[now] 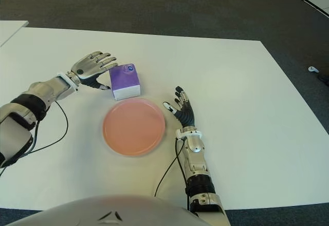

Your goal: Put the tissue paper into the plate.

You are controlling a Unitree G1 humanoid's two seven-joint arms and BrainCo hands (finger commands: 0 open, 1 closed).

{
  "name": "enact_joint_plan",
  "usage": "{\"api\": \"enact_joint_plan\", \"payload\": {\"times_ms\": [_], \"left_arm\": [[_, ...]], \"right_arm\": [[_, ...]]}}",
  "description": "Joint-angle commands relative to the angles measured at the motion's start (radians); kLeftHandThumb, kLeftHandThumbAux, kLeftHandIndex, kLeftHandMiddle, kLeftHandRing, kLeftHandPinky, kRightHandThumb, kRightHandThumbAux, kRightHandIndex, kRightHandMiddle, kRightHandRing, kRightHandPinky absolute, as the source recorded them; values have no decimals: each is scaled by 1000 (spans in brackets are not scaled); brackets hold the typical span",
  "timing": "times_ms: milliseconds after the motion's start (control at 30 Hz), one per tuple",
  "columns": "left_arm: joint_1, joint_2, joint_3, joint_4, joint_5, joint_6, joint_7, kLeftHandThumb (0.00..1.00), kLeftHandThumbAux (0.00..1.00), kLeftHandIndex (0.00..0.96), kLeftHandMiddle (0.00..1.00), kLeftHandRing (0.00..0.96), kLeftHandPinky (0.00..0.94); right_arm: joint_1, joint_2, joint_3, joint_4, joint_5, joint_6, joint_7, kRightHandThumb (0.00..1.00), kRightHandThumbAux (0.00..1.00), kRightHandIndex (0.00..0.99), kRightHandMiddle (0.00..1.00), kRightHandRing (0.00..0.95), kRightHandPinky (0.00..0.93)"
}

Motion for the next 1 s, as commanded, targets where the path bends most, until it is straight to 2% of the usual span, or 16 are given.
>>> {"api": "enact_joint_plan", "payload": {"times_ms": [33,467,667,1000], "left_arm": [[-24,6,-80,23,78,32,52,32,342,0,0,0,0],[-82,22,-191,60,155,70,94,33,359,0,0,0,0],[-105,23,-209,60,157,66,115,33,366,0,0,0,0],[-95,30,-224,-22,160,40,237,8,372,0,0,0,0]], "right_arm": [[101,0,8,122,0,107,21,0,660,0,0,0,0],[104,0,11,116,2,111,29,0,638,0,0,0,0],[104,0,14,117,0,109,30,0,637,0,0,0,0],[109,0,22,117,-9,109,26,0,633,0,0,0,0]]}}
